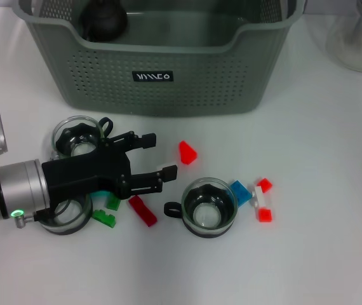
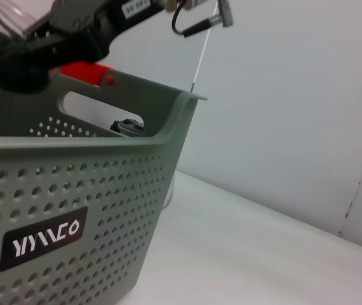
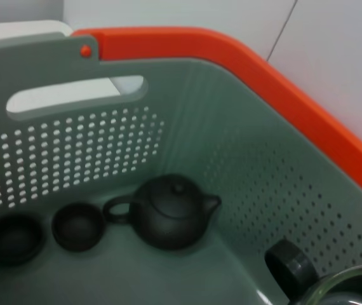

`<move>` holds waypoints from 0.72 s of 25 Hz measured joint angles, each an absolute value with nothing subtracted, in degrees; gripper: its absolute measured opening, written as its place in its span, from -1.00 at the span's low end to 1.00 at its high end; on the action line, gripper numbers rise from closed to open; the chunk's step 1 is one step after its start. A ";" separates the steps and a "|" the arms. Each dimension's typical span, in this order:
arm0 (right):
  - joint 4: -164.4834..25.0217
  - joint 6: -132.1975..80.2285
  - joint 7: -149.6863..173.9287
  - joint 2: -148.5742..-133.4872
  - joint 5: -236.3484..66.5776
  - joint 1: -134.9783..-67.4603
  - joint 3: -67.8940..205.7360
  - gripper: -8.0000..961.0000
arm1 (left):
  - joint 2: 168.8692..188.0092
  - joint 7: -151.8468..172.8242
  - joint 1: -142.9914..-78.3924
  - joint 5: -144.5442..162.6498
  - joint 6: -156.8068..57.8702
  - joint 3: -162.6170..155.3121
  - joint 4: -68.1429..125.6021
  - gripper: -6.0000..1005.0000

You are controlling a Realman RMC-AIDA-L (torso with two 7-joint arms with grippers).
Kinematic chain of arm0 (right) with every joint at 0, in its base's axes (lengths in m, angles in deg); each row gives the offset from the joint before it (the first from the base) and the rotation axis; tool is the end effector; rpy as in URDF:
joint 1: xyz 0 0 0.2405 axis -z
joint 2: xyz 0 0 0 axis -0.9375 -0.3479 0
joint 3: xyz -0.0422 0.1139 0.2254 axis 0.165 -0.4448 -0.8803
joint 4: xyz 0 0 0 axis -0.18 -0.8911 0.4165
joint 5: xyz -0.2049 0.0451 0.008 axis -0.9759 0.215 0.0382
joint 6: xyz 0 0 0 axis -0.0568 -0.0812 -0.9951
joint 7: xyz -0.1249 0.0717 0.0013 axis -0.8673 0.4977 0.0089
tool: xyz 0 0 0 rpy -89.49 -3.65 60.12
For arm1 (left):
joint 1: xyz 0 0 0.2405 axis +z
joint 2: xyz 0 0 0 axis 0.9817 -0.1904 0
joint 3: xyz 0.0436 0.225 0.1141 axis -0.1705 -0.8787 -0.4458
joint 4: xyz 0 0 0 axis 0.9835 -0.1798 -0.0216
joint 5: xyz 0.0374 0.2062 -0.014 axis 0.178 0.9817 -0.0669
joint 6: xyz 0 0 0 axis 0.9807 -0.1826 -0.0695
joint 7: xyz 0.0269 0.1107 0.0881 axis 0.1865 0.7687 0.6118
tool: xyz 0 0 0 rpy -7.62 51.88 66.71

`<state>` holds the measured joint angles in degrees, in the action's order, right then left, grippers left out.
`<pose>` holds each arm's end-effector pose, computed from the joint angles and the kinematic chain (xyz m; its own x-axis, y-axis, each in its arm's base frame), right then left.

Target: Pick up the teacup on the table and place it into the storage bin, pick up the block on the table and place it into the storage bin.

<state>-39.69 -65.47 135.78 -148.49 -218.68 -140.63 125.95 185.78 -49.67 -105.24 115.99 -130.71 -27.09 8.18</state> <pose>0.0538 0.4892 -0.0514 0.9656 -0.2595 0.0154 -0.2044 -0.7947 -0.5715 -0.2888 0.2744 -0.0541 0.7154 0.3416 0.6095 0.5043 -0.8562 -0.1121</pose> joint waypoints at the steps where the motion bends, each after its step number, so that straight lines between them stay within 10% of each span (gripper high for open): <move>1: -40.49 -64.57 135.91 -148.53 -218.67 -140.69 126.10 -0.64 | 185.78 -49.66 -105.17 115.99 -130.71 -27.10 8.17 0.71; 18: -46.51 -58.36 141.15 -148.99 -218.37 -140.39 132.66 -0.59 | 185.86 -49.57 -104.77 115.98 -130.78 -28.15 8.17 0.71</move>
<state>-46.51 -58.36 141.15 -148.99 -218.37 -140.39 132.66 185.86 -49.57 -104.77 115.98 -130.78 -28.15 8.17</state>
